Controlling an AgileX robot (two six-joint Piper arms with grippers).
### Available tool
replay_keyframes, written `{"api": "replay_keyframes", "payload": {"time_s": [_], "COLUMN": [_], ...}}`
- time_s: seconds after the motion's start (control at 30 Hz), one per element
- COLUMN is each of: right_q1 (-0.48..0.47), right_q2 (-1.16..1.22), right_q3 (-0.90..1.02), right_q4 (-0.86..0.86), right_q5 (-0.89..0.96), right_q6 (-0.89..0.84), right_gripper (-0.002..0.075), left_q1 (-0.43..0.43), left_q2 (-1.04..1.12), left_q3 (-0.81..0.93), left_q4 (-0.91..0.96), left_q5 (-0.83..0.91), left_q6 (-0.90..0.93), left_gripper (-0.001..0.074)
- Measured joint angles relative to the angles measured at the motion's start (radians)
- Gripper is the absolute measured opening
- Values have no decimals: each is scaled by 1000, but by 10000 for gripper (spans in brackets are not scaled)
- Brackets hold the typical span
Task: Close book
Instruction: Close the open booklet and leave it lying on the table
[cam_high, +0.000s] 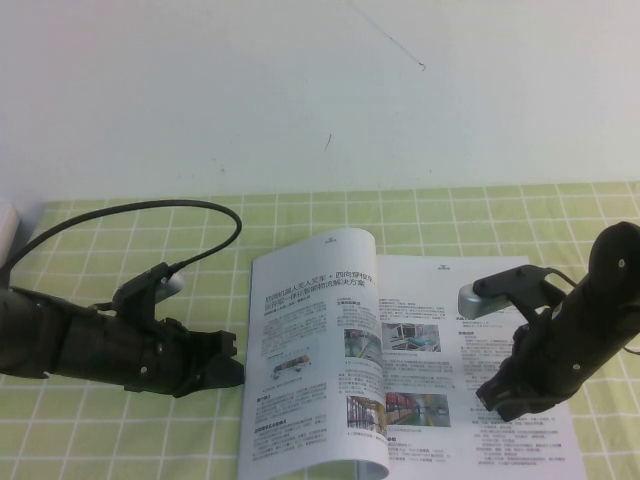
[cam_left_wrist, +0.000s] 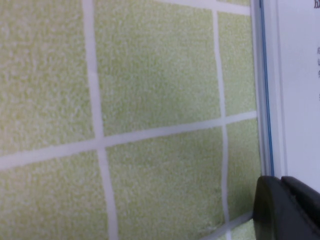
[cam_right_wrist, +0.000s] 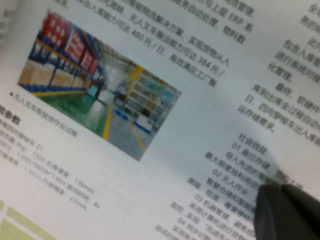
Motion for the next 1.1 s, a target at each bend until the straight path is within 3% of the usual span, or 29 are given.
{"api": "replay_keyframes", "payload": {"time_s": [0.27,0.53,0.83,0.97,1.1], "right_q1": [0,0,0,0,0], "right_q2": [0,2,2,2,2], "right_q3": [0,0,0,0,0], "right_q4": [0,0,0,0,0], "right_q5": [0,0,2,2,2], "right_q6": [0,0,0,0,0], "right_gripper": [-3,-3,-3,-3,-3], "left_q1": [-12,-134,-206,-210,-189], "left_q2": [0,2,2,3,4], "left_q3": [0,-38,-216,-291,-327], "left_q4": [-4,-19,-12,98,420], "left_q5": [-3,-11,19,56,85], "left_q6": [9,41,-3,-101,-377], "left_gripper": [-4,-4,-4,-4,-4]}}
